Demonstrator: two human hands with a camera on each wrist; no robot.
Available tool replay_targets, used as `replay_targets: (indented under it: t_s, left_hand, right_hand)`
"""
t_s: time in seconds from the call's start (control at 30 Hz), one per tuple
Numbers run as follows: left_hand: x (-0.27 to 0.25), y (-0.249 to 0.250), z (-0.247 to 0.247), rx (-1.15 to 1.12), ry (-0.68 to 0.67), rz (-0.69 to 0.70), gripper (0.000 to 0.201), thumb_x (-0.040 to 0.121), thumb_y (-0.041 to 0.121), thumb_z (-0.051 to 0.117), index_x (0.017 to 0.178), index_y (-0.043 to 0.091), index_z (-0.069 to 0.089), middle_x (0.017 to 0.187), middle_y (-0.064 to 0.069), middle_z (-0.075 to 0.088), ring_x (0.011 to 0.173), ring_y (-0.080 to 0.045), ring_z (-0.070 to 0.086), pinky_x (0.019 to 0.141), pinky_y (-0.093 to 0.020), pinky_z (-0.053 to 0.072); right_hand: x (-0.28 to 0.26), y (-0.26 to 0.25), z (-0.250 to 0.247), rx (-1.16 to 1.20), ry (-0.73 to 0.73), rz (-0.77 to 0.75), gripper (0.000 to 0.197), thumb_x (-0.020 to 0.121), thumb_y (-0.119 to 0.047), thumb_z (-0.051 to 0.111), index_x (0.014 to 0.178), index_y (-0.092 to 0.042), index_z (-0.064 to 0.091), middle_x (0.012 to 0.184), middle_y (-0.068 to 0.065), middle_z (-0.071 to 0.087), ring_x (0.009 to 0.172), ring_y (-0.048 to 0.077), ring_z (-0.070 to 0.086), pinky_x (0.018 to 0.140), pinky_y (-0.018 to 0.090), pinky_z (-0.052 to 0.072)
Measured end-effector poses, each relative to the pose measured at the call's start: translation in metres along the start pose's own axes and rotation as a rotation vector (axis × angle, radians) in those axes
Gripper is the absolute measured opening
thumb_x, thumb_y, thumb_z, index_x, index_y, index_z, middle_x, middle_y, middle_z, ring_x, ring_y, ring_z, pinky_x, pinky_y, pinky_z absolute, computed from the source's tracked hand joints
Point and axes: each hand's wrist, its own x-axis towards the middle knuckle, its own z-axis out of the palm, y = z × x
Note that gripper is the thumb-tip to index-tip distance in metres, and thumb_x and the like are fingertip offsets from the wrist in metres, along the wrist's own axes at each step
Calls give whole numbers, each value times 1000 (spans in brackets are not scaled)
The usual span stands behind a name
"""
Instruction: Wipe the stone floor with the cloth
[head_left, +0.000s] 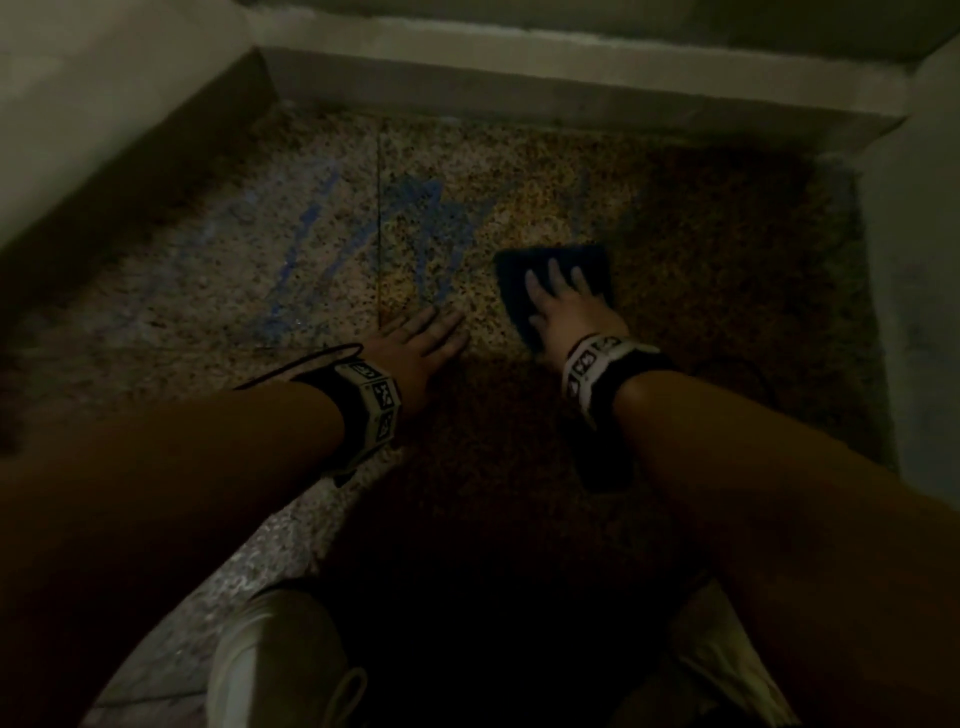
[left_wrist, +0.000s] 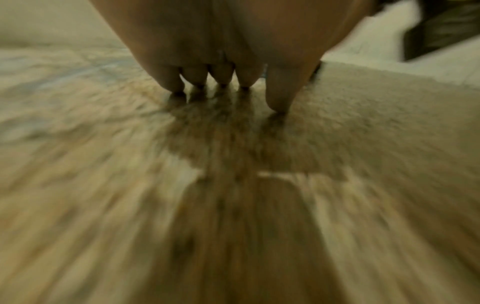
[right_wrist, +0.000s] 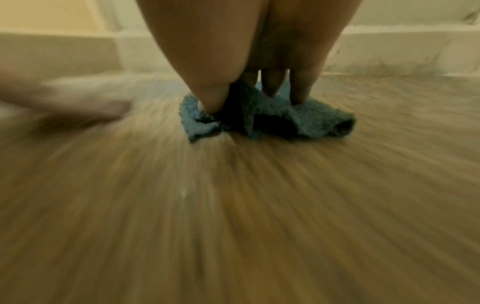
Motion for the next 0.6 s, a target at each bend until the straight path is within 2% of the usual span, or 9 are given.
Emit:
replay_targets:
  t_s: [0.13, 0.23, 0.3, 0.47, 0.6]
  left_hand:
    - [-10, -4, 11, 9, -4, -16, 71, 102, 30, 34, 148, 27, -19, 153, 3, -31, 144, -22, -21, 117, -37, 1]
    - [-15, -5, 12, -4, 7, -6, 72, 101, 25, 37, 149, 25, -17, 154, 2, -29, 144, -22, -21, 117, -36, 1]
    - [-16, -7, 12, -6, 22, -2, 72, 101, 26, 37, 149, 26, -16, 154, 2, -28, 144, -22, -20, 117, -36, 2]
    - [-19, -6, 9, 19, 7, -16, 72, 101, 22, 36, 149, 28, -16, 153, 4, -31, 144, -19, -21, 116, -33, 9]
    - [-17, -10, 14, 2, 16, -13, 76, 99, 22, 41, 149, 28, -17, 154, 3, -29, 144, -20, -19, 118, -36, 10]
  right_hand:
    - [17, -15, -12, 40, 34, 45, 55, 105, -29, 25, 152, -29, -4, 159, 0, -13, 146, 30, -6, 114, 50, 14]
    - [13, -16, -4, -10, 59, 56, 56, 105, -24, 24, 152, -27, -7, 159, 0, -15, 146, 29, -7, 116, 47, 16]
    - [5, -16, 4, -62, 47, 8, 55, 106, -24, 22, 152, -26, -8, 159, 1, -16, 146, 29, -8, 116, 45, 15]
    - [-25, -27, 30, -119, -39, -121, 56, 106, -25, 21, 151, -29, -12, 157, -3, -22, 146, 25, -15, 118, 43, 3]
    - [-27, -30, 35, -106, -31, -118, 56, 106, -24, 20, 150, -30, -13, 157, -4, -24, 145, 24, -18, 119, 42, -1]
